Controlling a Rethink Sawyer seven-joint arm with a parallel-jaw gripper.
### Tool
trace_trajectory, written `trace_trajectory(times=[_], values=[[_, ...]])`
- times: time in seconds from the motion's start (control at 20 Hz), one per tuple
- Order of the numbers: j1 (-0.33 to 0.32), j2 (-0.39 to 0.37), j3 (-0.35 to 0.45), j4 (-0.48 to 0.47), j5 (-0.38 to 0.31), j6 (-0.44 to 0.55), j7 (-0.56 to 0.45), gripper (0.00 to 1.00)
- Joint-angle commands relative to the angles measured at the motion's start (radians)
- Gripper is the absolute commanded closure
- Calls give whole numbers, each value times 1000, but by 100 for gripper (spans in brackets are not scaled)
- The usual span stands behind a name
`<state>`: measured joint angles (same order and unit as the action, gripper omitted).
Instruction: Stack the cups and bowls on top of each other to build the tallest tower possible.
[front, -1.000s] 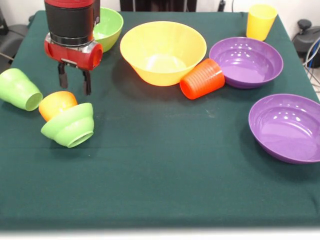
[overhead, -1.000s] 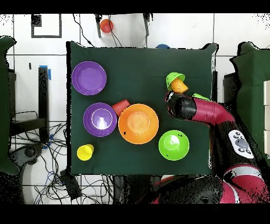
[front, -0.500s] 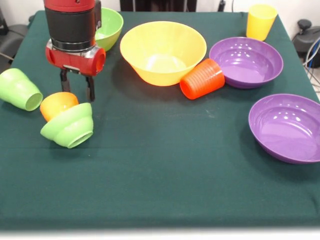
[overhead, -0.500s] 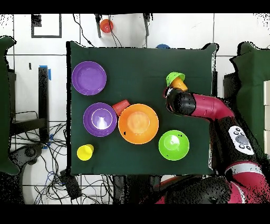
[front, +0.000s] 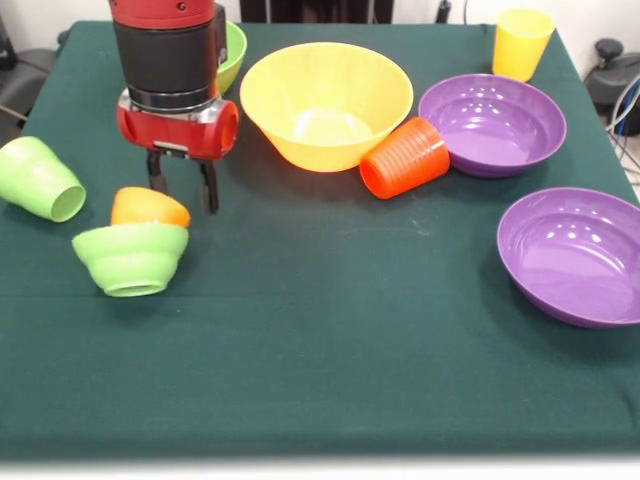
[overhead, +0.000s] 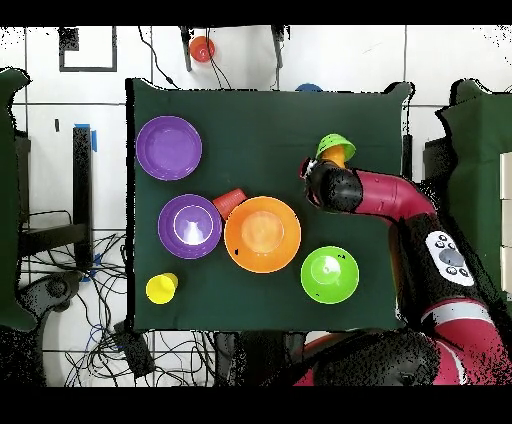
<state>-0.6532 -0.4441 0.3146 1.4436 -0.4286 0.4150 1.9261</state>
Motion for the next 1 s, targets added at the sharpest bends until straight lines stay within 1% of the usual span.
trace_trajectory(times=[0.05,0.2,0.45,0.65,0.9,1.0], values=[[-17,75,126,-66,-73,-16,-170,0],[-14,62,138,-68,-70,-14,-154,0],[-23,53,151,-35,-74,-38,-126,0],[-39,60,165,-30,-88,-39,-141,0],[-68,59,185,-39,-85,34,-202,0],[-72,69,182,-43,-102,20,-203,0]])
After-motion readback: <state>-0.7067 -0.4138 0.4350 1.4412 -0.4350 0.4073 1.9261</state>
